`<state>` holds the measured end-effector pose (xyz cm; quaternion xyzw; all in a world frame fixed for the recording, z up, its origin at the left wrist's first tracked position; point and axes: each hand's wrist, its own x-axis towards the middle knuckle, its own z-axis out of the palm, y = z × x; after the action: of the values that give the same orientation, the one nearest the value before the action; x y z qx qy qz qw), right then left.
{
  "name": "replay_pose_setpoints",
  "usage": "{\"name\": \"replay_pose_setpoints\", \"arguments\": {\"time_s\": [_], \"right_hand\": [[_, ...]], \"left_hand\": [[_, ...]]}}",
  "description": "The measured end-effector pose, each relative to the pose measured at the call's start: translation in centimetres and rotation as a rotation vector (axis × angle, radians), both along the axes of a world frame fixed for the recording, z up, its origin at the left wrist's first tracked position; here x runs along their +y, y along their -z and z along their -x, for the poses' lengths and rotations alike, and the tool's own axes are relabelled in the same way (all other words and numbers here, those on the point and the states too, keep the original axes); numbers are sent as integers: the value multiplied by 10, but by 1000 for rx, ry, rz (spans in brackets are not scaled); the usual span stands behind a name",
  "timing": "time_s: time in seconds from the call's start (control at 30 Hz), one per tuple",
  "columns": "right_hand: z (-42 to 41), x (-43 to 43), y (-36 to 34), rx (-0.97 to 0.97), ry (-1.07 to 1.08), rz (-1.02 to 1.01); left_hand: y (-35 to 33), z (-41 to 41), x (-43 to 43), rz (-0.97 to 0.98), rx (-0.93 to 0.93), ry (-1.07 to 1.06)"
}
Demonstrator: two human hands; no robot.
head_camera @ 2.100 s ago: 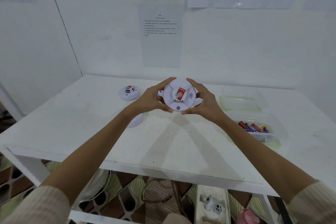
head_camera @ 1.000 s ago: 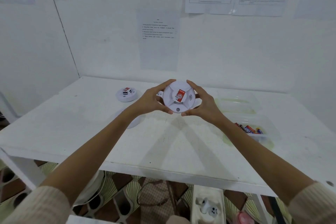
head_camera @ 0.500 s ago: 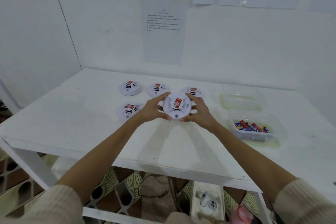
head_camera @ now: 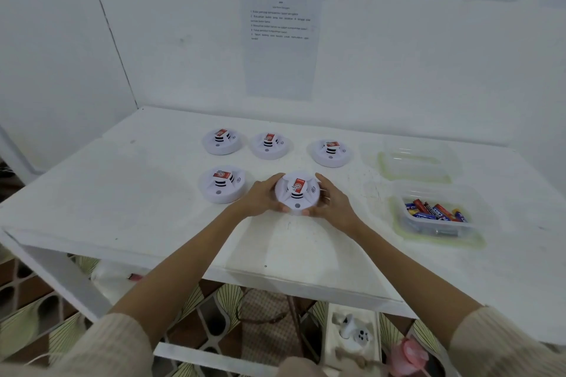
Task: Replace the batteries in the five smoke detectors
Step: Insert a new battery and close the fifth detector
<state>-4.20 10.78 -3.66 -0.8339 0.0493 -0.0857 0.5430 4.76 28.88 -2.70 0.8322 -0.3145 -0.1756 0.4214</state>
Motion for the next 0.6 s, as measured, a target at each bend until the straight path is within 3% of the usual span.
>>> {"name": "replay_pose_setpoints", "arguments": {"time_s": [0.3, 0.6], "right_hand": [[4, -2, 4, -56, -42, 145], [-2, -5, 2, -10, -81, 257]], "left_hand": [[-9, 2, 1, -141, 10, 57], [-10, 5, -1, -127, 45, 16]]}}
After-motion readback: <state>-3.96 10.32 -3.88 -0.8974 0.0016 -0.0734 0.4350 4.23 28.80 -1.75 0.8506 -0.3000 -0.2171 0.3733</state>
